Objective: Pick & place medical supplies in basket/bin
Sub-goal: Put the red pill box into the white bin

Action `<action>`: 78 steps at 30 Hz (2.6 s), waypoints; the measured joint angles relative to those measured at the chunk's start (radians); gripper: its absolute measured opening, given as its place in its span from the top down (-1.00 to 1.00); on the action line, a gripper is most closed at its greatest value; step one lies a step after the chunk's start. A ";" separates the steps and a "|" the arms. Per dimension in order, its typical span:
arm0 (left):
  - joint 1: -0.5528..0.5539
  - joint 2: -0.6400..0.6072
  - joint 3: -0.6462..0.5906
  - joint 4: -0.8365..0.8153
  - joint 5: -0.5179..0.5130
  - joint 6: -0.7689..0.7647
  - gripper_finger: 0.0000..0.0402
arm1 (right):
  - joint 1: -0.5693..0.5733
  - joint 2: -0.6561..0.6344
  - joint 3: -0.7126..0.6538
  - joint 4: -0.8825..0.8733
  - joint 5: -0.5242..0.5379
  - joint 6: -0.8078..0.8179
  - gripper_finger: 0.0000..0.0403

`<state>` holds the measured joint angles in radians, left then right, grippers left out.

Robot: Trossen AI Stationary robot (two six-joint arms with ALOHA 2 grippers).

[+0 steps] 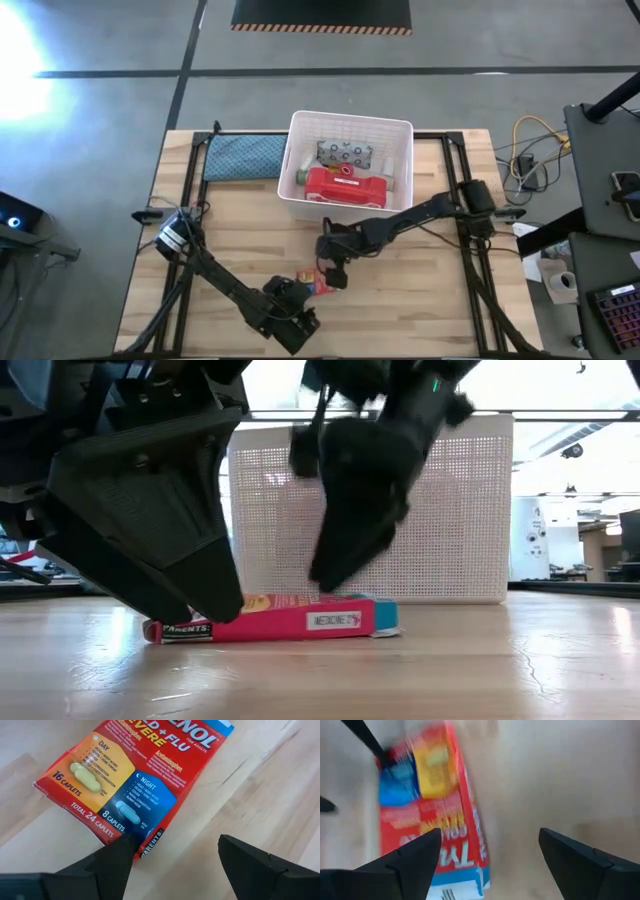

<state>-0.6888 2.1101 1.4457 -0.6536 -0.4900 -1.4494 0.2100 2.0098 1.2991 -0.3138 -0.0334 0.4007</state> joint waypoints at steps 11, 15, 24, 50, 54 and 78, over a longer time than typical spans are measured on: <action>-0.002 0.000 -0.050 0.048 0.003 -0.001 -0.34 | -0.006 0.063 0.024 0.020 -0.272 -0.064 -0.61; 0.004 -0.005 -0.039 0.039 -0.044 -0.002 -0.34 | -0.001 0.056 0.034 0.003 -0.337 -0.059 -0.61; 0.051 -0.012 -0.039 -0.005 -0.081 0.048 -0.34 | 0.001 0.043 0.058 0.012 -0.362 -0.032 -0.61; 0.109 -0.043 -0.042 -0.023 -0.132 0.084 -0.34 | -0.006 0.039 0.071 0.023 -0.398 0.231 0.32; 0.105 -0.055 -0.042 -0.023 -0.128 0.084 -0.34 | -0.012 0.037 0.071 0.019 -0.388 0.239 0.54; -0.051 -0.590 -0.039 -0.525 -0.410 -0.184 -0.34 | -0.084 -0.417 0.071 0.004 0.155 0.163 0.91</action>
<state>-0.7394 1.5199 1.4067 -1.1783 -0.8999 -1.6334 0.1257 1.5928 1.3697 -0.3095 0.1212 0.5640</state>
